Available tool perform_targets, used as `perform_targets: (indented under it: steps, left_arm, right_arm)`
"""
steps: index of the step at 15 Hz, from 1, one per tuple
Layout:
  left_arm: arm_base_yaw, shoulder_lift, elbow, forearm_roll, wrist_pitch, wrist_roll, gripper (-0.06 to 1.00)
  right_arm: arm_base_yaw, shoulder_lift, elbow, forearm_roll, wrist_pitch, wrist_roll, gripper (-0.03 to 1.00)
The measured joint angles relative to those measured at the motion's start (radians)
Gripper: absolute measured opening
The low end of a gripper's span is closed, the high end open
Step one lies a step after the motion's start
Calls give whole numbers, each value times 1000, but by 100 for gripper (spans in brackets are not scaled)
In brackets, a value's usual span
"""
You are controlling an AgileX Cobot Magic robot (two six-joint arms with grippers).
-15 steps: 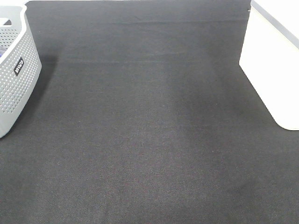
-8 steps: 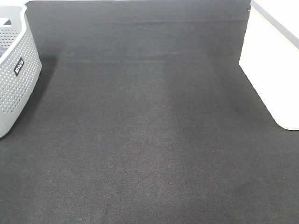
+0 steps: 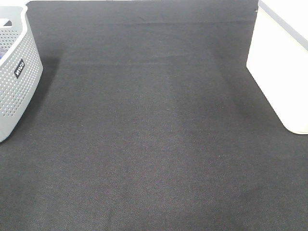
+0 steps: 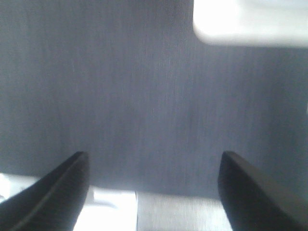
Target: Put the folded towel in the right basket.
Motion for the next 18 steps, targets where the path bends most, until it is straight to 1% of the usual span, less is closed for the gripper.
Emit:
perform_targets:
  steps: [3,5,6,9,14,18]
  left_arm:
    - [0,0,0,0,0,0,87]
    - [0,0,0,0,0,0,87]
    - [0,0,0,0,0,0,87]
    - [0,0,0,0,0,0,87]
    - [0,0,0,0,0,0,87]
    - [0,0,0,0,0,0,87]
  right_arm:
    - [0,-223,222,0,1,0,71]
    - [0,-381,323,0,7,0,71]
    - [0,-496,381,0,8,-6,71]
    - [0,-695,430,0,-16,-37,71]
    - [0,-918,473,-12,-132,-45,71]
    - [0,-939,473,-13,-139,-45,71]
